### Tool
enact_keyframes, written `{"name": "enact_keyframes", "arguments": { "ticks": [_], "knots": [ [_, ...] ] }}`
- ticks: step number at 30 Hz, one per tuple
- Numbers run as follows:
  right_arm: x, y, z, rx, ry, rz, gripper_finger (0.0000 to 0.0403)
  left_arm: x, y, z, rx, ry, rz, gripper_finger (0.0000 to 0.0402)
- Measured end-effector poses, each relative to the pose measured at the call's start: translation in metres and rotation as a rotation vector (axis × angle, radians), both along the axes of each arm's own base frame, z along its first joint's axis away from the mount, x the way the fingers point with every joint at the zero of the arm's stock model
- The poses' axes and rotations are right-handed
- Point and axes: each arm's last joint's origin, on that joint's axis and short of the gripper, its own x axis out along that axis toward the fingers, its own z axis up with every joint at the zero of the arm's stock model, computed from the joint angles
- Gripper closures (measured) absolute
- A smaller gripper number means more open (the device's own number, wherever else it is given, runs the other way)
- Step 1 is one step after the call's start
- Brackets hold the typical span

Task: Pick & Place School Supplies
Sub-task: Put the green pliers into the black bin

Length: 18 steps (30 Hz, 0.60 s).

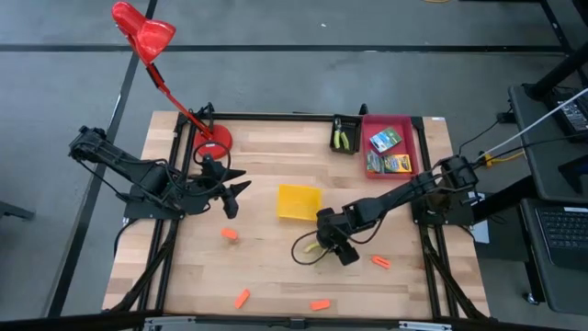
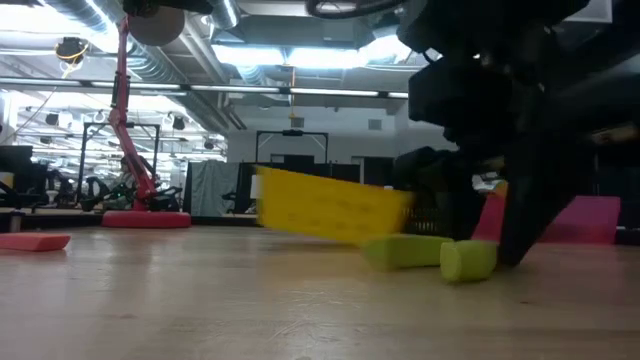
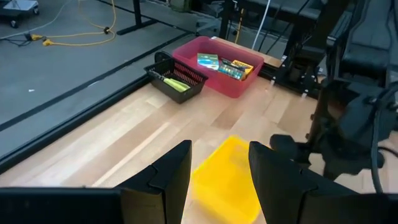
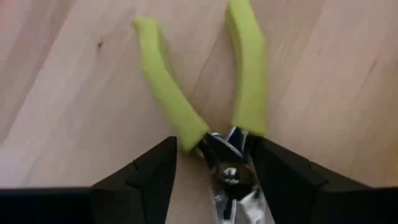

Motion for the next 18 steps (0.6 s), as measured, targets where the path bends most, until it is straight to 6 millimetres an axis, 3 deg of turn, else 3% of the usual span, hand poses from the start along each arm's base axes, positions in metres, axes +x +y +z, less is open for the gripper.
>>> {"name": "enact_keyframes", "arguments": {
  "ticks": [9,18],
  "knots": [
    [0.0,0.002,-0.005,-0.051,0.009,-0.065,0.0236,0.001,-0.001,0.002,-0.019,-0.03,0.004,0.0242],
    [-0.009,0.02,-0.003,-0.073,0.011,-0.147,0.0285,0.001,-0.001,0.002,-0.018,-0.029,0.004,0.0242]
  ]
}}
